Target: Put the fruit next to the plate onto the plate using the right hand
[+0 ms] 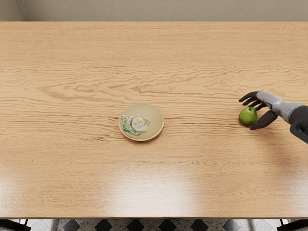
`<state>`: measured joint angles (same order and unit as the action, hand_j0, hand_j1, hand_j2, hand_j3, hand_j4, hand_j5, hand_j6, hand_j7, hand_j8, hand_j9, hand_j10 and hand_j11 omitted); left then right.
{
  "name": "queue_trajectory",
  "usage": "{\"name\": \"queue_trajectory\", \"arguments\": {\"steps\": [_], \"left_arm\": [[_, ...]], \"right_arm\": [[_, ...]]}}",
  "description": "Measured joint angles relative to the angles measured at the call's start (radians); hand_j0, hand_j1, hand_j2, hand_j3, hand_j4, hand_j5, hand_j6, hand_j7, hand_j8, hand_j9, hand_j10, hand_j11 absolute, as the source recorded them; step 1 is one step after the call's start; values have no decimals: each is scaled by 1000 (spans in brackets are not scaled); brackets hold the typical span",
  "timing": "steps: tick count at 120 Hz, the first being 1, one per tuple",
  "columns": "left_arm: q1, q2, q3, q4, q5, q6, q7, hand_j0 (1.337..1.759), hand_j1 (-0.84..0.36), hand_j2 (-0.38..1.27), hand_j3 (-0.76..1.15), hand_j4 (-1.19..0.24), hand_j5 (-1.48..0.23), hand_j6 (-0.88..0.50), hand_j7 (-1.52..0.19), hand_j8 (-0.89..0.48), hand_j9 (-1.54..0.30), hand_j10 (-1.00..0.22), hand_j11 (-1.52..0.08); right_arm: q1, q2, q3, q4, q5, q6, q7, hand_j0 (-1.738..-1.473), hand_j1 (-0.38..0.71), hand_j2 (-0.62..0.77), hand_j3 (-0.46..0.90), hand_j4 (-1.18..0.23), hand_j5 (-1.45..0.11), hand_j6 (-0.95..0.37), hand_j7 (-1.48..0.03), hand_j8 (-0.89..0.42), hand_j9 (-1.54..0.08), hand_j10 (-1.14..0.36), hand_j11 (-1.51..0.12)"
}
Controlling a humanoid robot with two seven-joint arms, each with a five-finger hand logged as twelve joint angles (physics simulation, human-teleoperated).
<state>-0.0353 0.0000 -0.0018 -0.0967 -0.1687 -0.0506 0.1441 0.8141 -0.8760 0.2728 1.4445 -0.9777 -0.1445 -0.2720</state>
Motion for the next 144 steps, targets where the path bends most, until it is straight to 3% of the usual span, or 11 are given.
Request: {"name": "queue_trajectory", "arguments": {"steps": [81, 119, 144], "left_arm": [[0, 0, 0, 0, 0, 0, 0, 1658, 325, 4, 0, -21, -27, -21, -27, -21, -27, -21, -27], [0, 0, 0, 0, 0, 0, 0, 1658, 325, 4, 0, -21, -27, -21, -27, -21, -27, -21, -27], [0, 0, 0, 0, 0, 0, 0, 1658, 325, 4, 0, -21, -27, -21, -27, -21, -27, -21, -27]], "right_arm": [[-3, 49, 0, -50, 7, 5, 8, -1658, 88, -68, 0, -372, -479, -373, -478, -372, -478, -371, -478], [-5, 49, -1, -52, 5, 10, 15, -1658, 186, -84, 0, -452, -585, -454, -584, -453, -584, -452, -584], [-5, 47, -1, -52, 3, 18, 16, -1657, 251, 2, -1, -527, -677, -475, -679, -407, -679, -522, -680]]}}
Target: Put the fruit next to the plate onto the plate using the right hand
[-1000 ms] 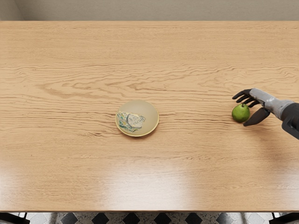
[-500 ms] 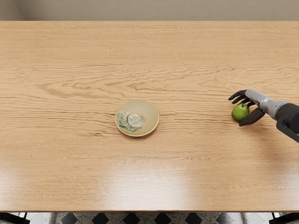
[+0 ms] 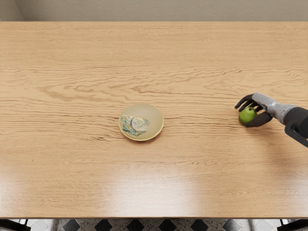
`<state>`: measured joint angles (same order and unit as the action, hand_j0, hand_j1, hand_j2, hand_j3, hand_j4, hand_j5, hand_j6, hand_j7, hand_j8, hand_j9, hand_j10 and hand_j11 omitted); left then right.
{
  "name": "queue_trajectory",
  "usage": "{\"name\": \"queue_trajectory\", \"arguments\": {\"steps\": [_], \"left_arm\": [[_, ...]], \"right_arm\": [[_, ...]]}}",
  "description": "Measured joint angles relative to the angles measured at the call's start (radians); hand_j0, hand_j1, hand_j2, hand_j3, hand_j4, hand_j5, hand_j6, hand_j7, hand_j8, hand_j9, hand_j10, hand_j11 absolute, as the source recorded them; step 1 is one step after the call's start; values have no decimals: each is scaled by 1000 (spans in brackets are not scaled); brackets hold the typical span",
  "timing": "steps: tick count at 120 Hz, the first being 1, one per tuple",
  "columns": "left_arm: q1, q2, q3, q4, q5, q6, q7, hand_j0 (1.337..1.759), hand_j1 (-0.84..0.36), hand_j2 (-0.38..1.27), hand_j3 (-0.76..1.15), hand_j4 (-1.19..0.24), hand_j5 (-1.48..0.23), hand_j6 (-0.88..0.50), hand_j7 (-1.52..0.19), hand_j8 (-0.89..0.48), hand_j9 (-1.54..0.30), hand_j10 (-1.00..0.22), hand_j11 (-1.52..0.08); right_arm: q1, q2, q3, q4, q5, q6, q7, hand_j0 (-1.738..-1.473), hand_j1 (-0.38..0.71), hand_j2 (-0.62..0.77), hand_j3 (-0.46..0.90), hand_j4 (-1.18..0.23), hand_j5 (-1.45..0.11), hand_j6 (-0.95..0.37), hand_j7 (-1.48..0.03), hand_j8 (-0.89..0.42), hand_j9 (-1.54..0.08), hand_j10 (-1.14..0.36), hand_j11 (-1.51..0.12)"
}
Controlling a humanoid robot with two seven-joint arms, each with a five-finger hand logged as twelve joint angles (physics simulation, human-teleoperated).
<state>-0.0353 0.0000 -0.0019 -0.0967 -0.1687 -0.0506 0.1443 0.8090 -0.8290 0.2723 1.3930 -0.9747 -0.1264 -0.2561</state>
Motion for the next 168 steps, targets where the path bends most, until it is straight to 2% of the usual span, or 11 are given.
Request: {"name": "queue_trajectory", "arguments": {"steps": [18, 33, 68, 109, 138, 168], "left_arm": [[0, 0, 0, 0, 0, 0, 0, 1658, 325, 4, 0, -21, -27, -21, -27, -21, -27, -21, -27], [0, 0, 0, 0, 0, 0, 0, 1658, 325, 4, 0, -21, -27, -21, -27, -21, -27, -21, -27], [0, 0, 0, 0, 0, 0, 0, 1658, 325, 4, 0, -21, -27, -21, -27, -21, -27, -21, -26], [0, 0, 0, 0, 0, 0, 0, 1658, 325, 4, 0, -21, -27, -21, -26, -21, -26, -21, -26], [0, 0, 0, 0, 0, 0, 0, 1658, 325, 4, 0, -21, -27, -21, -26, -21, -26, -21, -26], [0, 0, 0, 0, 0, 0, 0, 1658, 325, 4, 0, -21, -27, -21, -26, -21, -26, -21, -26]], "right_arm": [[0, -3, 1, 0, -2, 13, 1, -1655, 282, 116, 0, -608, -762, -457, -775, -384, -777, -504, -786], [-1, -3, 1, 0, -4, 15, 2, -1652, 273, 199, 0, -670, -835, -496, -853, -403, -859, -534, -877], [0, -4, 0, -1, 1, 24, 4, -1648, 276, 210, 0, -770, -1005, -463, -1001, -316, -1014, -470, -1034], [15, -21, 20, -1, 91, 102, 7, -1648, 284, 210, 0, -763, -1126, -443, -1045, -267, -1075, -441, -1074], [26, -26, 92, 1, 192, 244, 5, -1648, 286, 220, 0, -752, -1149, -442, -1046, -264, -1079, -438, -1081], [82, 1, 115, 2, 280, 357, -4, -1650, 302, 252, 0, -746, -1156, -432, -1043, -257, -1073, -434, -1071]]}}
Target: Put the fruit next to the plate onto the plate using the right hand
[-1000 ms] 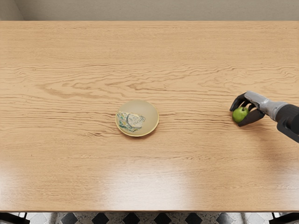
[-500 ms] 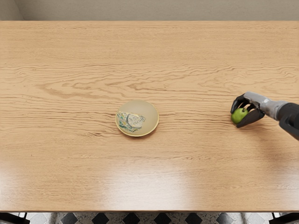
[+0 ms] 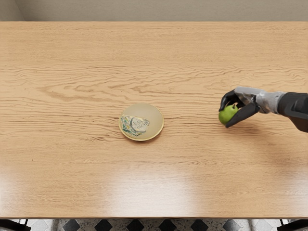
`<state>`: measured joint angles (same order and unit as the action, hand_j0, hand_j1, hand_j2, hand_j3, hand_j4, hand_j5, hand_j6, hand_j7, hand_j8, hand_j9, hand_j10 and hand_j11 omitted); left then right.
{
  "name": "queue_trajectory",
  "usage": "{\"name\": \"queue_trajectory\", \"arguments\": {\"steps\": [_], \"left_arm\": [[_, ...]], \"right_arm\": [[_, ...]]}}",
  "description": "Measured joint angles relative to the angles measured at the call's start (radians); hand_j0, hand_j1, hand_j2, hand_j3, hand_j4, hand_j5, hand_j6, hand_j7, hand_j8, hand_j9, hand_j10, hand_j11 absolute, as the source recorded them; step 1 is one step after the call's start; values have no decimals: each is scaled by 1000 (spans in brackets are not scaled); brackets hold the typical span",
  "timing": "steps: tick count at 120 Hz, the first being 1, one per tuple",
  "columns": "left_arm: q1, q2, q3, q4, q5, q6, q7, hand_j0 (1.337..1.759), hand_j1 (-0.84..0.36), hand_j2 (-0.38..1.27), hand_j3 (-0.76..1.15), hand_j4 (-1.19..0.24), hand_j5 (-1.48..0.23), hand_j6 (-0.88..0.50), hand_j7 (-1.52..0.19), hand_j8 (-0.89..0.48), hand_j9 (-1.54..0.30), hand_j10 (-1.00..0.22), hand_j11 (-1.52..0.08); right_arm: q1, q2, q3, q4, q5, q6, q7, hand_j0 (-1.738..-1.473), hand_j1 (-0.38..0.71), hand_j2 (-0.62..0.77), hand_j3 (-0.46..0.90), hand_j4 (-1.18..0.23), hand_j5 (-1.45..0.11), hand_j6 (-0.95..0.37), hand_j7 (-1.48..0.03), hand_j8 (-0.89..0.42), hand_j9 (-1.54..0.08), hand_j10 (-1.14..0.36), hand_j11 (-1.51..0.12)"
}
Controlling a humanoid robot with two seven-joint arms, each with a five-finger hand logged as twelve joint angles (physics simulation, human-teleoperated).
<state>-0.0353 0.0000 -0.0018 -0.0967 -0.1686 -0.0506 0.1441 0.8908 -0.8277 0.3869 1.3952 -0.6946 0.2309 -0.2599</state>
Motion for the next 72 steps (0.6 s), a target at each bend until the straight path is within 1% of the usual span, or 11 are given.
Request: {"name": "queue_trajectory", "arguments": {"steps": [22, 49, 56, 59, 66, 72], "left_arm": [[0, 0, 0, 0, 0, 0, 0, 1658, 325, 4, 0, -21, -27, -21, -26, -21, -26, -21, -26], [0, 0, 0, 0, 0, 0, 0, 1658, 325, 4, 0, -21, -27, -21, -26, -21, -26, -21, -26], [0, 0, 0, 0, 0, 0, 0, 1658, 325, 4, 0, -21, -27, -21, -26, -21, -26, -21, -26], [0, 0, 0, 0, 0, 0, 0, 1658, 325, 4, 0, -21, -27, -21, -26, -21, -26, -21, -26], [0, 0, 0, 0, 0, 0, 0, 1658, 325, 4, 0, -21, -27, -21, -26, -21, -26, -21, -26], [0, 0, 0, 0, 0, 0, 0, 1658, 325, 4, 0, -21, -27, -21, -26, -21, -26, -21, -26]], "right_arm": [[39, 26, 1, 1, 59, 41, -6, -1650, 305, 252, 0, -745, -1157, -429, -1043, -257, -1070, -436, -1062], [86, 110, 2, 1, 83, 57, -47, -1651, 280, 212, 0, -744, -1160, -448, -1042, -268, -1074, -455, -1058], [97, 130, 2, 1, 86, 58, -54, -1651, 296, 249, -1, -743, -1162, -447, -1042, -265, -1075, -453, -1054], [103, 139, 2, 1, 86, 58, -57, -1651, 307, 287, 1, -743, -1161, -446, -1042, -281, -1082, -454, -1059], [116, 159, 2, 1, 88, 59, -65, -1653, 310, 298, 2, -739, -1169, -434, -1042, -270, -1106, -446, -1073], [126, 172, 2, 1, 89, 58, -70, -1654, 289, 271, 0, -741, -1166, -442, -1042, -261, -1106, -450, -1079]]}}
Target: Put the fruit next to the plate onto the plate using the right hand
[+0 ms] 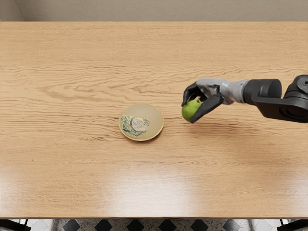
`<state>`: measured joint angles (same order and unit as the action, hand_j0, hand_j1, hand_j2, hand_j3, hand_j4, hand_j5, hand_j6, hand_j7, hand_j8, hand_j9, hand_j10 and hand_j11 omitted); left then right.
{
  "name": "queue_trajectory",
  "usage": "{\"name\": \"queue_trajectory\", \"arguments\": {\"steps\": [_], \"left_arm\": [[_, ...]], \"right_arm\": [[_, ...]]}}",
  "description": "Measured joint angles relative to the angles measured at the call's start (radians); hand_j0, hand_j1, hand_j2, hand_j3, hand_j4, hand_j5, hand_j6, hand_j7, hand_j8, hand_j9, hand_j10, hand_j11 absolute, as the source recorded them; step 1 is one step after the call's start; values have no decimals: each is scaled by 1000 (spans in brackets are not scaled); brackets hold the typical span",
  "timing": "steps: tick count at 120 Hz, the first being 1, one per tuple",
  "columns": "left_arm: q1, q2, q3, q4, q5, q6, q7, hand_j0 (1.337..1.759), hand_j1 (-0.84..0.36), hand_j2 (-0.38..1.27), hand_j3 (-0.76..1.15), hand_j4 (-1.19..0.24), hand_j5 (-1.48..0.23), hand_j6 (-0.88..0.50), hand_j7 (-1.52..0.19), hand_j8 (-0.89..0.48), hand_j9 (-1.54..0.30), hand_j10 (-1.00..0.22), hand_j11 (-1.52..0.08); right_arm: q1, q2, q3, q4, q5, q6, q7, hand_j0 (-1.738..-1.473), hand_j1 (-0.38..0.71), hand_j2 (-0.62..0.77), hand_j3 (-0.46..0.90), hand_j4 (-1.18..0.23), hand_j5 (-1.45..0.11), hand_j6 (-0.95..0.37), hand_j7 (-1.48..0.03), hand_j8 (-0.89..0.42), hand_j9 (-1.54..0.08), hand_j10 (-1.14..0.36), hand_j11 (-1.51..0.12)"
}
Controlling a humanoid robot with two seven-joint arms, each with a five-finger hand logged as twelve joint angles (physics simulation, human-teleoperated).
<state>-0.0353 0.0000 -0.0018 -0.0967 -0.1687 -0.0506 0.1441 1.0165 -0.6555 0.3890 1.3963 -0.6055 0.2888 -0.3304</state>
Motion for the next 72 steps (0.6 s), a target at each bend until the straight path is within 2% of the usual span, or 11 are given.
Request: {"name": "queue_trajectory", "arguments": {"steps": [15, 59, 72], "left_arm": [[0, 0, 0, 0, 0, 0, 0, 1658, 325, 4, 0, -21, -27, -21, -26, -21, -26, -21, -26], [0, 0, 0, 0, 0, 0, 0, 1658, 325, 4, 0, -21, -26, -21, -26, -21, -26, -21, -26], [0, 0, 0, 0, 0, 0, 0, 1658, 325, 4, 0, -21, -27, -21, -26, -21, -26, -21, -26]], "right_arm": [[24, 41, 0, -1, 6, -3, -9, -1654, 244, 242, 1, -749, -1151, -491, -1042, -310, -1100, -484, -1074], [73, 173, -9, -13, -1, -9, -26, -1655, 194, 170, 1, -759, -1139, -521, -1045, -349, -1108, -514, -1085], [89, 236, -15, -60, -28, -9, -26, -1655, 234, 233, 1, -755, -1148, -501, -1046, -320, -1120, -489, -1096]]}}
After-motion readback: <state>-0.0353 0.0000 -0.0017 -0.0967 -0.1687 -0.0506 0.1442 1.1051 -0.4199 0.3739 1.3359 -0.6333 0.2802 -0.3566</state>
